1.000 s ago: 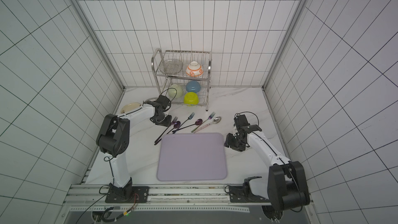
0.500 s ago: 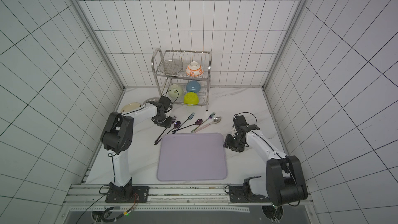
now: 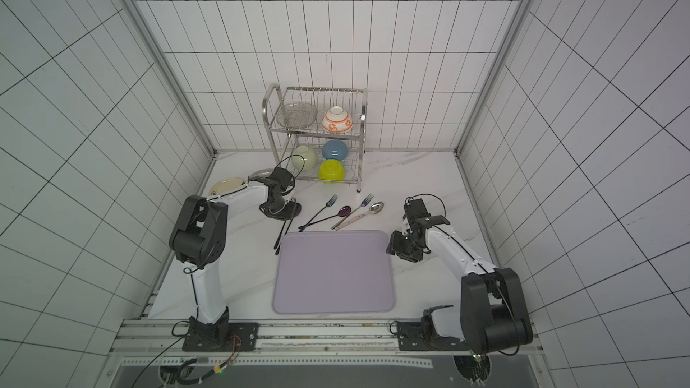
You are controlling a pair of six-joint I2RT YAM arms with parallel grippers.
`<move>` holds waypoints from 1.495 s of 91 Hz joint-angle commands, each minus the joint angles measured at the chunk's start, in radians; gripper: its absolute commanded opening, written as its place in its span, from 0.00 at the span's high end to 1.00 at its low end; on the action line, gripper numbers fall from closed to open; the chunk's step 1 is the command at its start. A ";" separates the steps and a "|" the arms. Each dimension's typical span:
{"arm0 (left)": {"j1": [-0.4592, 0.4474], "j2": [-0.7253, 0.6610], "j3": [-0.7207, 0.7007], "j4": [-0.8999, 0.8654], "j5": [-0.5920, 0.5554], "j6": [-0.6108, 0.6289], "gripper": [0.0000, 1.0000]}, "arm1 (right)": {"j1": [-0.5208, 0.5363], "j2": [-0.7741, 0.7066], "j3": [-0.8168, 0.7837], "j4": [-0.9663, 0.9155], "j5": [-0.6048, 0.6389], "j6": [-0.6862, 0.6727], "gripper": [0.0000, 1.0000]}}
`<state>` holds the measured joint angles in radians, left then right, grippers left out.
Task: Set the spoon and fork side by side
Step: Pick up the fork at the center of the board, then place the fork on the tray.
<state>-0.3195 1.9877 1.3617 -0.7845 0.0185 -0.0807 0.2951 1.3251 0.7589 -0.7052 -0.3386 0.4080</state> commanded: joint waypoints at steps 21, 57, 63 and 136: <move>0.035 -0.120 -0.077 -0.013 -0.065 -0.071 1.00 | 0.010 -0.014 -0.024 0.005 -0.017 0.014 0.48; -0.109 -0.506 -0.208 -0.140 -0.044 -0.404 1.00 | 0.010 -0.035 -0.055 0.016 -0.031 0.011 0.48; -0.207 -0.577 -0.259 -0.145 -0.040 -0.498 1.00 | 0.010 -0.033 -0.060 0.020 -0.037 0.011 0.48; -0.466 -0.674 -0.636 0.026 -0.193 -0.730 1.00 | 0.010 -0.070 -0.086 -0.001 -0.058 -0.006 0.48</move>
<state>-0.7784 1.2968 0.7269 -0.8082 -0.1307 -0.8234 0.2951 1.2758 0.6865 -0.6872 -0.3885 0.4072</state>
